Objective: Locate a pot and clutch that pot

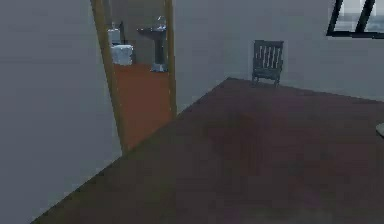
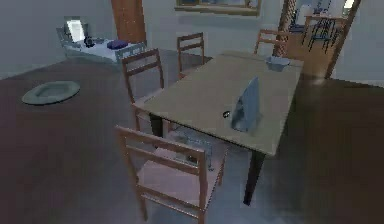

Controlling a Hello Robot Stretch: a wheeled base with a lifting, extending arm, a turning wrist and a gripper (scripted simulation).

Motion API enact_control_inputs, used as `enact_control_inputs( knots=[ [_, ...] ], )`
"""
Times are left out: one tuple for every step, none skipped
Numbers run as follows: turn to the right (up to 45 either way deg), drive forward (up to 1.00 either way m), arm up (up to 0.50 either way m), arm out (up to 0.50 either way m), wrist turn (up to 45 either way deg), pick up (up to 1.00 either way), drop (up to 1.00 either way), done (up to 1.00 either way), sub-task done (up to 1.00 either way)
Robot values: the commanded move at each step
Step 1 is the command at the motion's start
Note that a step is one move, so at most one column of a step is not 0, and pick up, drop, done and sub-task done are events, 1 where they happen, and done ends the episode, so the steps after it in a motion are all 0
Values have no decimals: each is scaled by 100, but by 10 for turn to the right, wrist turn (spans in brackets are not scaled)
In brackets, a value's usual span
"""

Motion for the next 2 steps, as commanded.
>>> enact_control_inputs(
  knots=[
    [-90, 0, 0, 0, 0, 0, 0, 0, 0],
    [0, 100, 0, 0, 0, 0, 0, 0, 0]
  ],
)
